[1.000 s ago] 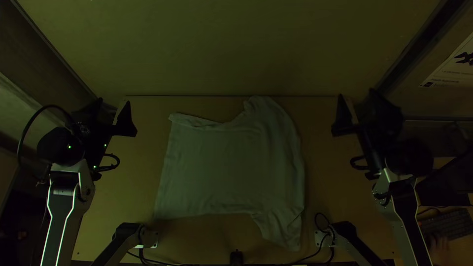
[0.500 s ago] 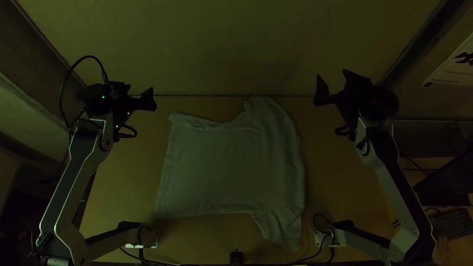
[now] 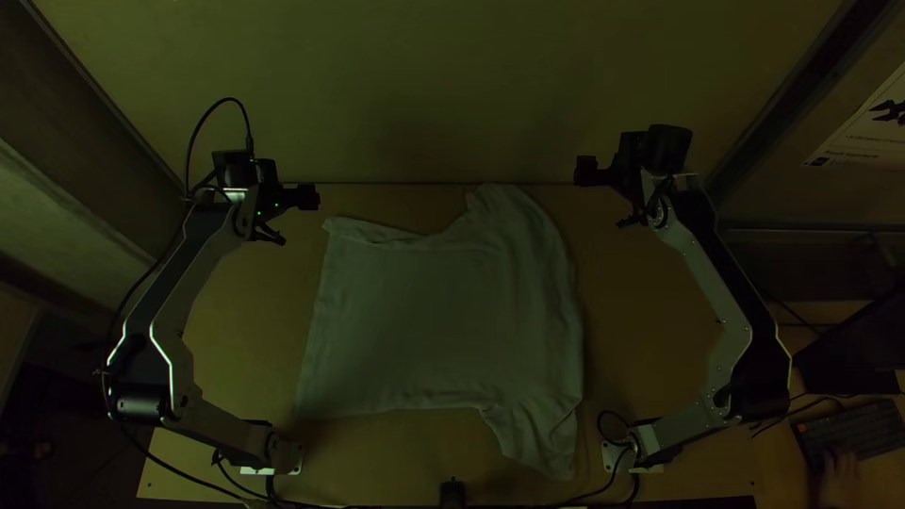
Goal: Fold the t-shirt
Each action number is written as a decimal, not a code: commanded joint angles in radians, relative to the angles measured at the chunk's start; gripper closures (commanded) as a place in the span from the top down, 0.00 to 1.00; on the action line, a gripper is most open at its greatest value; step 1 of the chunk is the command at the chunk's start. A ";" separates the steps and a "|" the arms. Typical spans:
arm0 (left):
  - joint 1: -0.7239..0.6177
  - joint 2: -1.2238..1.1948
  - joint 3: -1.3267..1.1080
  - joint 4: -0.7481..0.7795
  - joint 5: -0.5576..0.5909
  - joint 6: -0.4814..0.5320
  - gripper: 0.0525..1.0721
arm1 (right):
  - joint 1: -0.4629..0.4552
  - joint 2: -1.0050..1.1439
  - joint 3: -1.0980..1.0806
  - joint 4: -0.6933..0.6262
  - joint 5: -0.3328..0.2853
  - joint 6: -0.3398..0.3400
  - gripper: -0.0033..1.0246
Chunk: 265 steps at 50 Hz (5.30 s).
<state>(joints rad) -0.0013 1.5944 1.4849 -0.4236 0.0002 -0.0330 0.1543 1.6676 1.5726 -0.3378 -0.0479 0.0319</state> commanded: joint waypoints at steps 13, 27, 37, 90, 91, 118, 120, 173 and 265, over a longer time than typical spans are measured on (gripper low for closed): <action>0.021 0.243 0.187 -0.141 0.034 -0.087 0.95 | -0.024 0.239 0.202 -0.144 -0.050 0.077 0.95; 0.038 0.420 0.255 -0.213 0.090 -0.104 0.90 | -0.002 0.310 0.254 -0.171 -0.050 0.112 0.95; 0.052 0.486 0.272 -0.205 0.089 -0.099 0.79 | -0.006 0.368 0.349 -0.250 -0.089 0.148 0.95; -0.002 0.530 0.322 -0.159 0.081 -0.179 0.02 | -0.009 0.434 0.377 -0.268 -0.090 0.198 0.90; 0.000 0.526 0.324 -0.159 0.081 -0.179 0.02 | -0.010 0.439 0.379 -0.268 -0.090 0.198 0.90; 0.004 0.469 0.356 -0.199 0.081 -0.180 0.02 | 0.016 0.712 0.710 -0.563 -0.109 0.211 0.81; 0.004 0.469 0.357 -0.199 0.080 -0.183 0.02 | 0.021 0.719 0.710 -0.570 -0.109 0.211 0.81; 0.004 0.476 0.370 -0.208 0.077 -0.197 0.02 | 0.064 0.839 0.754 -0.566 -0.089 0.220 0.03; 0.027 0.105 -0.144 -0.167 0.067 -0.174 0.02 | 0.019 0.187 0.024 -0.521 -0.069 0.141 0.03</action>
<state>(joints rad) 0.0216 1.7657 1.4021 -0.5911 0.0681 -0.2165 0.1703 1.9224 1.6699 -0.8688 -0.1310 0.1822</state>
